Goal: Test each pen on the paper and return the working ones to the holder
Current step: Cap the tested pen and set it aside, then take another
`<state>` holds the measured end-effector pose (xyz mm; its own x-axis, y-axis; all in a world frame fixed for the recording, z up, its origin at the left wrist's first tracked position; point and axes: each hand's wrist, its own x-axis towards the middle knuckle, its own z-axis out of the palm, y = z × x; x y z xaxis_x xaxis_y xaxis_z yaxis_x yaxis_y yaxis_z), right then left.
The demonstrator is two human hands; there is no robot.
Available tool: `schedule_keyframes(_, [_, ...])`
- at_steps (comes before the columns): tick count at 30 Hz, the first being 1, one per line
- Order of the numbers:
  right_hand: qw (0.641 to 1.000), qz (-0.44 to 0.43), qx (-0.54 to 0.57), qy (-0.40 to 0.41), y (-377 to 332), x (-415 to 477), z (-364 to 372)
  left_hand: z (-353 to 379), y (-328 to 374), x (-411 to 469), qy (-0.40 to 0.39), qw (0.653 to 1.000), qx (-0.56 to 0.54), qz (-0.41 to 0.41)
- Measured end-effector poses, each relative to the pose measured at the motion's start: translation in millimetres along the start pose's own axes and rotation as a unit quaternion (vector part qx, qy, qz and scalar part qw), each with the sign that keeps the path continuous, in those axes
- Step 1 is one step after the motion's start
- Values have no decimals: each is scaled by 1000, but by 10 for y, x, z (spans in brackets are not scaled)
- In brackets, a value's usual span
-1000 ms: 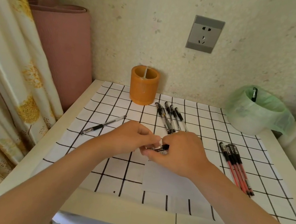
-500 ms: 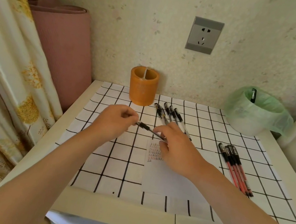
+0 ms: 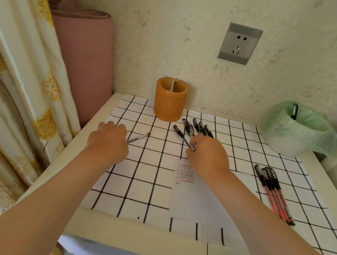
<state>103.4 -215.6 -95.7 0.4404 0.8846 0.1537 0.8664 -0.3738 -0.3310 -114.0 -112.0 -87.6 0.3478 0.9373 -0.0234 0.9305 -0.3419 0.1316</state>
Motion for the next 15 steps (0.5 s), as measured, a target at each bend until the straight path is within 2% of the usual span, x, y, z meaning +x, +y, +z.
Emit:
schedule_keyframes(5, [996, -1, -84, 26, -4, 40, 30, 49, -64, -14, -30, 999, 20, 20])
schedule_keyframes(11, [991, 12, -128, 38, 36, 84, 29, 20, 28, -51, -34, 997, -36, 61])
schedule_keyframes(13, [991, -32, -107, 68, 51, 79, 29, 13, 80, -67, -22, 994, -59, 89])
schedule_keyframes(15, [985, -124, -67, 98, 58, 37, 8, 12, 172, -79, -11, 987, -90, 131])
